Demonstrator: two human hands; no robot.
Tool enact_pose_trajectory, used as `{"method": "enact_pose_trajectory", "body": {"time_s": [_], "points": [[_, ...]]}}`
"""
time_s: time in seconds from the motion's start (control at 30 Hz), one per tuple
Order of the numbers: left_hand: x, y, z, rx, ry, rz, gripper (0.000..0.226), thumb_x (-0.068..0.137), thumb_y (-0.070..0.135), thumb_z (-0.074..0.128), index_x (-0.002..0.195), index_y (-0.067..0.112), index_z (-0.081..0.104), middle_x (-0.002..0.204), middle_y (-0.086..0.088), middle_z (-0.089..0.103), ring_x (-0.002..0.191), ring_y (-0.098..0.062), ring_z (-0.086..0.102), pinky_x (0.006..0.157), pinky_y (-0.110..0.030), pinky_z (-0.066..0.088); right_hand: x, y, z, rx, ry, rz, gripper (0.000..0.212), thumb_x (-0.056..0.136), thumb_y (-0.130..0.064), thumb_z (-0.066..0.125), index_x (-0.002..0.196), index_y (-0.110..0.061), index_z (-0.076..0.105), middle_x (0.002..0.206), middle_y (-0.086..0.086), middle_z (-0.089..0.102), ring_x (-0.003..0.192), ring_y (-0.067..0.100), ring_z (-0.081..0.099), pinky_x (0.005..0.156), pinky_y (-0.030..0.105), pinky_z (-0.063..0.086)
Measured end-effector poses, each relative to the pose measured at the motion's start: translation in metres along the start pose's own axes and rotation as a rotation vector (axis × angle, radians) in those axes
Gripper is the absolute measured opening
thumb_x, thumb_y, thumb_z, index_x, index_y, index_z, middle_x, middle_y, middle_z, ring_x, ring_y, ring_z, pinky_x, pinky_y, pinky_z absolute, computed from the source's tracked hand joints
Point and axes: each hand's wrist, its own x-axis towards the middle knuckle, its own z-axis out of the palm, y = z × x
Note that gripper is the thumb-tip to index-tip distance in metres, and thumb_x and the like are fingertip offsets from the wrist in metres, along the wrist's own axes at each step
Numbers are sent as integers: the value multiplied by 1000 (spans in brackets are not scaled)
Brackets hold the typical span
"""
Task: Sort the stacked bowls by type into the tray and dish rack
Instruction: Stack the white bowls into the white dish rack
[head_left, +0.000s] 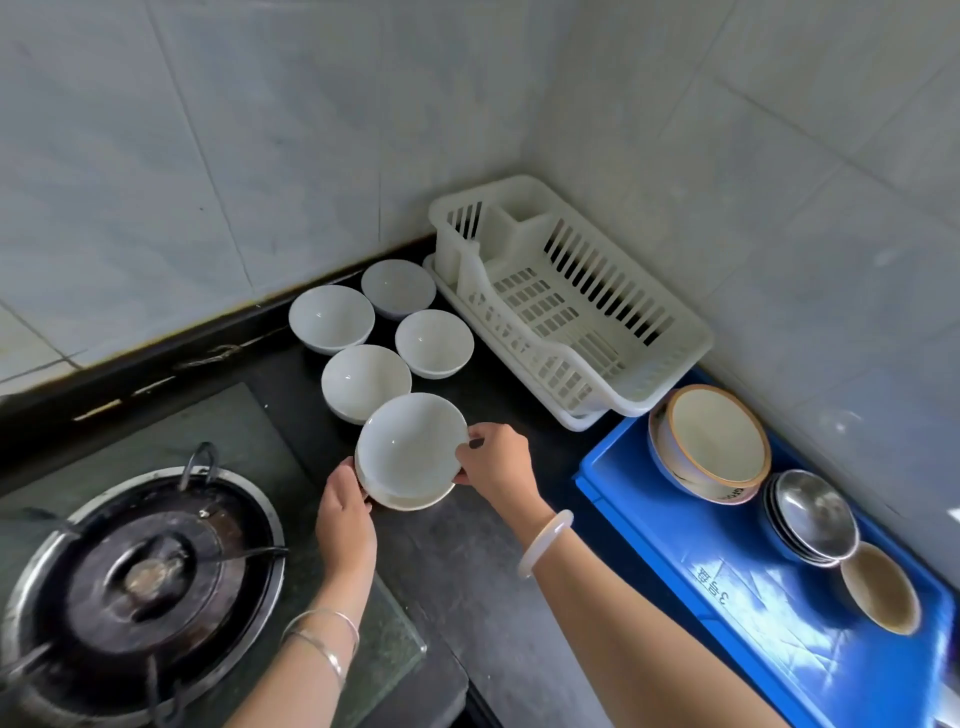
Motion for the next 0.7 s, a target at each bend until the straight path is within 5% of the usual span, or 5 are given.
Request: {"method": "enact_pose_trajectory", "body": {"time_s": [0.1,0.23,0.47,0.6,0.7], "points": [[5,1,-2,23,-12,-5,22,98,25,38,107,25,58,111,-7,62,102,-21,57,95,-39,46,-2,-3,5,-92,-7,-7,20,82,-4,50,95,-5,65,62,-2,61,67,22,72,72,37,61],[12,-4,-6,185,-9,30,32,94,19,45,123,14,57,126,-9,60,115,-28,55,99,-50,45,-1,-2,8,-163,-15,45,18,83,-4,50,94,-6,64,62,0,61,69,23,72,71,35,61],[16,-6,-6,270,-11,45,33,91,14,48,122,16,58,122,-9,63,109,-33,58,94,-49,48,6,-1,8,-196,-38,65,29,81,2,44,92,-4,70,76,11,72,75,26,72,75,39,60],[19,-6,-8,271,-37,39,34,93,18,47,126,14,56,126,-9,61,114,-31,56,96,-49,47,9,4,8,-247,-78,81,32,85,-2,45,98,-16,70,73,6,69,60,19,67,68,29,59],[24,-4,-9,281,-67,23,36,94,20,45,129,15,53,128,-9,59,116,-31,55,98,-49,46,14,8,9,-263,-60,69,26,84,-6,48,96,-10,70,74,8,67,59,19,58,70,35,58]]}}
